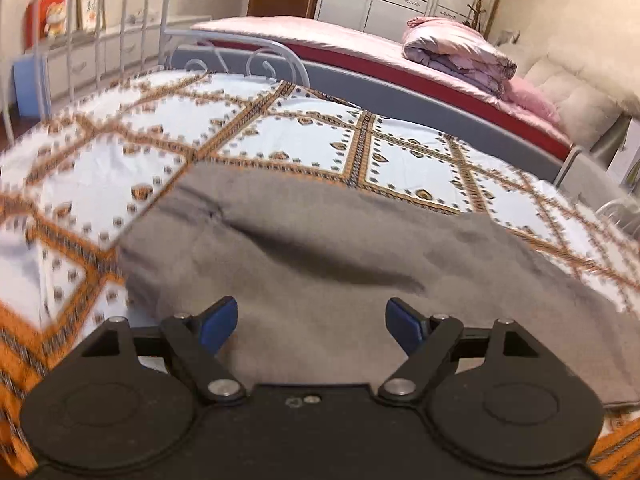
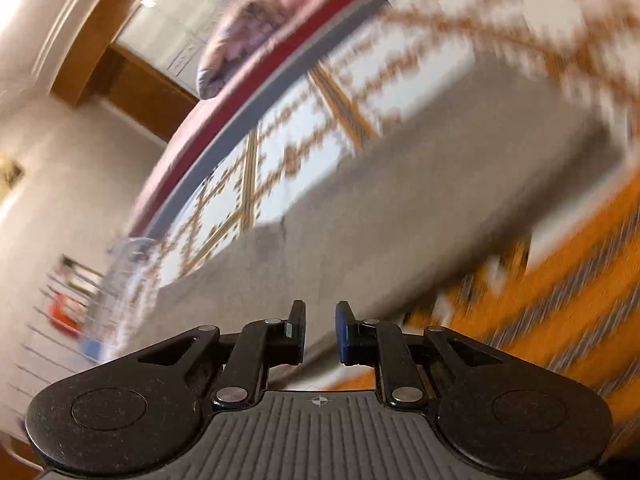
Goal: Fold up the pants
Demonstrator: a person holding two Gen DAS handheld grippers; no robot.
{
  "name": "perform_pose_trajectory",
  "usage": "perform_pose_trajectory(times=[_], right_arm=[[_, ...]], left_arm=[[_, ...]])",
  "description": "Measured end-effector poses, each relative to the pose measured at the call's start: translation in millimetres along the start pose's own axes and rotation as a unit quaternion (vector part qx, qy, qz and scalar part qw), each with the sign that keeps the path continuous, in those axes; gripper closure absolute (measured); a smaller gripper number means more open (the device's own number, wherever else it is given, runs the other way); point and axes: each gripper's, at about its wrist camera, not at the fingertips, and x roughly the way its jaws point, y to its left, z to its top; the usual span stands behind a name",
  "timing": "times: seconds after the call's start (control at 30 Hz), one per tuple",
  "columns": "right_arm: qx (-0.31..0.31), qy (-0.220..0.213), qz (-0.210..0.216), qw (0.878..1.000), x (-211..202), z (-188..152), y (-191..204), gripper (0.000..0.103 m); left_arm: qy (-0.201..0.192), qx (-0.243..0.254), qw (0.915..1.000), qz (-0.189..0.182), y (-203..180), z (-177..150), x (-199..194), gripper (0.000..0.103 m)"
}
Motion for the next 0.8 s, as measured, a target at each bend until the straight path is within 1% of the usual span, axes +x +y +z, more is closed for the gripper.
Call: perform_pose_trajectory(times=[0.03, 0.07, 0.13, 0.17, 0.27, 0.3, 0.33, 0.4, 0.47, 0.53, 0.57, 0.6, 0.67, 0.7, 0.8], right_arm=[[-0.026, -0.004, -0.019, 0.999, 3, 8, 6, 0.086], [-0.052, -0.004, -0.027, 0.998, 8, 15, 14, 0.086], [-0.102, 0.008, -0.025, 0.994, 29, 25, 36, 0.086], [-0.129, 0.018, -0.025, 0.991, 40, 23, 50, 0.086], [-0.237, 0.039, -0.001, 0.971, 73, 9, 100, 0.086], [-0.261, 0.042, 0.009, 0.964, 88, 5, 116, 0.086], [-0.28, 0.05, 0.031, 0.958, 103, 1, 134, 0.086], [-0.305, 0.062, 0.068, 0.948, 132, -6, 166, 0.086], [-0.334, 0.069, 0.091, 0.935, 164, -10, 198, 0.083], [-0.345, 0.083, 0.107, 0.929, 203, -10, 223, 0.066], [-0.352, 0.088, 0.111, 0.925, 221, -12, 236, 0.064], [-0.357, 0.088, 0.112, 0.923, 236, -13, 246, 0.063], [-0.355, 0.098, 0.123, 0.921, 270, -13, 267, 0.063], [-0.357, 0.103, 0.125, 0.92, 286, -11, 274, 0.063], [-0.363, 0.118, 0.133, 0.915, 324, -11, 295, 0.063]], left_arm=[[-0.004, 0.009, 0.9999, 0.009, -3, 3, 4, 0.029], [-0.007, 0.018, 0.9998, 0.012, -5, 7, 8, 0.029], [-0.013, 0.025, 0.9996, 0.004, -11, 13, 15, 0.029], [-0.016, 0.031, 0.9994, 0.003, -15, 15, 18, 0.029], [-0.034, 0.056, 0.9973, 0.032, -22, 21, 25, 0.029], [-0.041, 0.057, 0.9969, 0.036, -20, 24, 26, 0.029], [-0.045, 0.054, 0.9968, 0.038, -15, 26, 26, 0.029], [-0.053, 0.042, 0.997, 0.037, 1, 34, 29, 0.029], [-0.053, 0.03, 0.9974, 0.037, 18, 41, 34, 0.029], [-0.044, 0.019, 0.9982, 0.035, 35, 47, 44, 0.032], [-0.038, 0.015, 0.9986, 0.034, 42, 49, 49, 0.035], [-0.034, 0.01, 0.9988, 0.034, 49, 51, 55, 0.038], [-0.027, -0.003, 0.9993, 0.026, 59, 54, 61, 0.041], [-0.024, -0.011, 0.9995, 0.019, 64, 57, 65, 0.041], [-0.014, -0.014, 0.9998, 0.004, 73, 63, 74, 0.039]])
